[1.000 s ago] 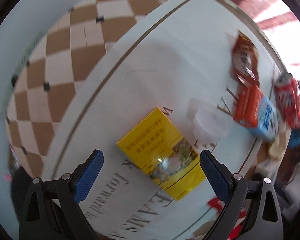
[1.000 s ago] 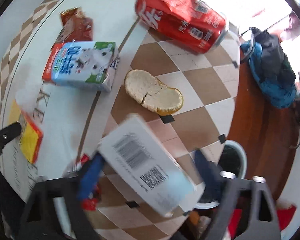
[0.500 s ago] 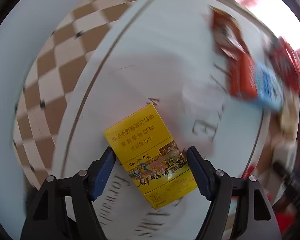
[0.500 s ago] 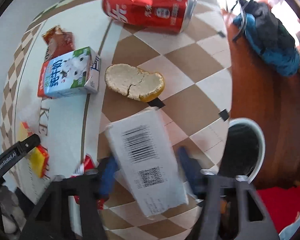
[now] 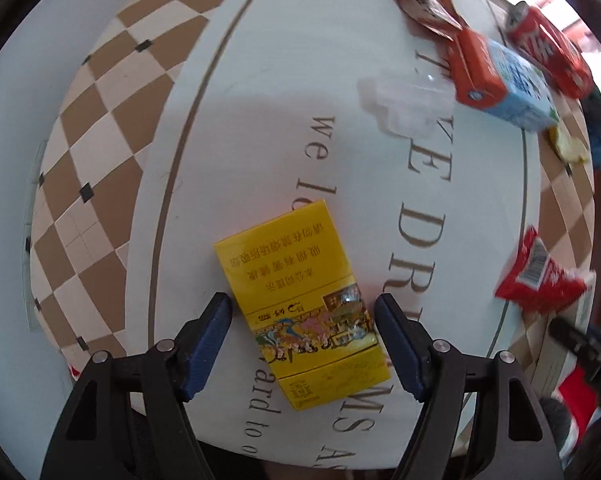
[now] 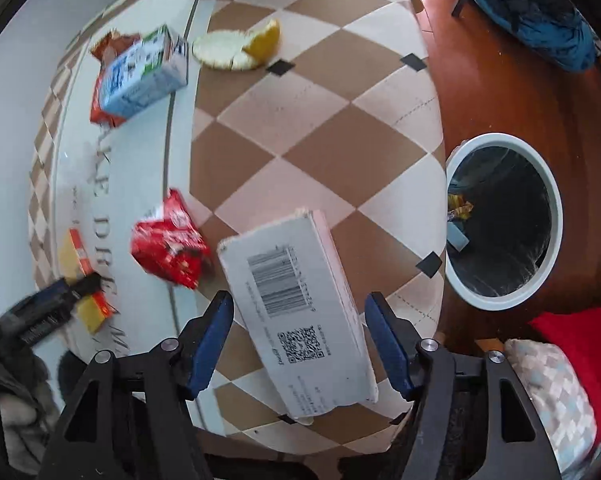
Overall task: Collect trash
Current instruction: 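Carry both boxes over the trash bin and open both tools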
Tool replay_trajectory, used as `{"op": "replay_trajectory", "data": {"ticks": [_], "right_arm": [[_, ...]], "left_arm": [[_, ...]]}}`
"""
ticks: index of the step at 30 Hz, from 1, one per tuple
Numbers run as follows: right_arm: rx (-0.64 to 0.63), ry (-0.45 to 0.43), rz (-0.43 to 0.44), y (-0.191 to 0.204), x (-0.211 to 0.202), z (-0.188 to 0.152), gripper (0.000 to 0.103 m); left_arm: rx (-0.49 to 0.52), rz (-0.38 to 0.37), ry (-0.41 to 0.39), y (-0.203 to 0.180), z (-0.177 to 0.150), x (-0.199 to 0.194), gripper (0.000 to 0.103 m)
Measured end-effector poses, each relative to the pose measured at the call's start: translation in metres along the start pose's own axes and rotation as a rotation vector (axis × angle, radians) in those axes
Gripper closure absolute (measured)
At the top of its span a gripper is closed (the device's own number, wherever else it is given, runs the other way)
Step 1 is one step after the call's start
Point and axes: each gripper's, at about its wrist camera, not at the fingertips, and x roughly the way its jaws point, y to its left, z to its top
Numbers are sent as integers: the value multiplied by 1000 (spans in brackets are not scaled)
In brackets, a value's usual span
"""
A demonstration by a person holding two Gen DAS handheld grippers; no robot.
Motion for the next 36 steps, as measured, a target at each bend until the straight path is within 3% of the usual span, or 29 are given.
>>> {"op": "replay_trajectory", "data": {"ticks": [2,4,7,11,17,22,25,26,30,33,36], "right_arm": [[-18,-28,-20,5,5,-9,33],[-32,-61,-57,12,6,-14,34],[-44,-106,-135,25,4,-14,49],[-46,-142,-138,29,4,-31,49],[-18,-205,-66,32,-10,-57,49],[13,-291,21,32,-53,-76,50],[52,-339,81,22,-78,-81,50],[63,-355,94,19,-86,-85,50],[110,-425,148,-1,-125,-94,50],[153,-474,175,-21,-150,-102,50],[209,-532,198,-51,-181,-109,50]], "left_arm": [[-62,-4,-15,4,-5,0,33],[-80,-4,-46,13,-4,-1,46],[-62,11,-61,15,-19,0,46],[7,63,-114,-4,-26,-5,47],[132,101,-239,-24,-67,-39,47],[217,92,-357,-39,-101,-79,47],[276,89,-439,-74,-96,-130,47],[290,80,-458,-75,-69,-149,47],[354,15,-548,-111,-48,-199,47],[404,-37,-604,-132,-27,-219,47],[457,-103,-635,-164,-26,-238,47]]}}
